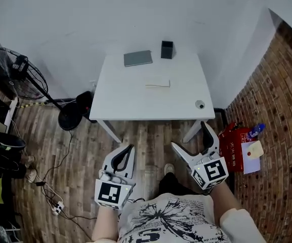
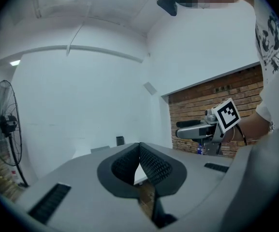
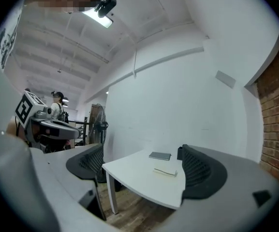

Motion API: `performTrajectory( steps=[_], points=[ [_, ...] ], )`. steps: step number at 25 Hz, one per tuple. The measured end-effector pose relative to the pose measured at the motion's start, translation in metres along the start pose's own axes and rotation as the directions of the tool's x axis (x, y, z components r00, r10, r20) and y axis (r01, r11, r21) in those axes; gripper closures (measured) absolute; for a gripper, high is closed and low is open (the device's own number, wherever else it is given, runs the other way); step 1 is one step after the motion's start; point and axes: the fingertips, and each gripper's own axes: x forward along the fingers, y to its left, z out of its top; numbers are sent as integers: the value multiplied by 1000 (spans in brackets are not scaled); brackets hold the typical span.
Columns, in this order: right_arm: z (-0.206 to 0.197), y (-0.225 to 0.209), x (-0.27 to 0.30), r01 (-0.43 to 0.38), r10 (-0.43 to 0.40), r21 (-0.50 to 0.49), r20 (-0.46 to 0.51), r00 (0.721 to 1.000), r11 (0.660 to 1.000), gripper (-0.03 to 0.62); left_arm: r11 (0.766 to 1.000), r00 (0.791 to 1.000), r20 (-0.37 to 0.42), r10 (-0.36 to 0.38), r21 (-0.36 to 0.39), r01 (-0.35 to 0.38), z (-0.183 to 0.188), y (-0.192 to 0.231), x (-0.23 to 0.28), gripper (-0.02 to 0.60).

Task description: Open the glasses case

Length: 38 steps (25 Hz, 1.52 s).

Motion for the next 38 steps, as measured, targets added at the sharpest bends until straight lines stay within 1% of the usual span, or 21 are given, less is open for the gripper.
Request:
performTrajectory(
  steps=[2,6,11,15,18,19,22,25,26,28,31,34,38],
  points=[
    [1,-31,29,-27,27,-3,-11,1000,1000,80,1000,1000,-6,16,7,-16,5,6,39,568],
    [2,-92,89,-74,73,-17,-23,997,997,86,998,998,5,57,16,-57,19,24,115,568],
    [-7,-149,153,-117,116,-23,-48,992,993,92,996,997,7,83,19,-83,20,47,193,568],
    [-23,-177,195,-154,151,-22,-102,983,988,98,997,996,-33,82,10,-81,8,64,238,568],
    [-39,-192,230,-179,173,-24,-148,974,984,100,998,996,-55,67,17,-66,-5,82,271,568],
    [-45,-195,242,-188,182,-22,-168,969,982,102,998,996,-71,61,20,-59,-12,90,282,568],
    [-70,-203,279,-215,207,-9,-243,948,976,106,999,987,-155,35,30,-31,-38,112,312,568],
    [-97,-207,314,-245,230,-2,-334,914,970,121,1000,985,-175,13,12,-12,-62,136,344,568],
    [-107,-208,326,-256,237,-4,-365,901,967,127,1000,981,-192,4,12,-2,-71,144,354,568],
    [-128,-211,347,-279,248,-10,-429,869,960,137,999,968,-251,-19,20,25,-93,155,372,568],
    [-164,-215,369,-308,252,-19,-532,809,951,146,998,940,-336,-63,-1,67,-130,165,396,568],
    [-197,-219,393,-341,250,-31,-617,746,940,148,994,905,-410,-112,-34,108,-170,174,420,568],
    [-238,-221,410,-413,246,-56,-729,639,909,146,987,852,-499,-160,-61,150,-215,183,444,568]
  ],
)
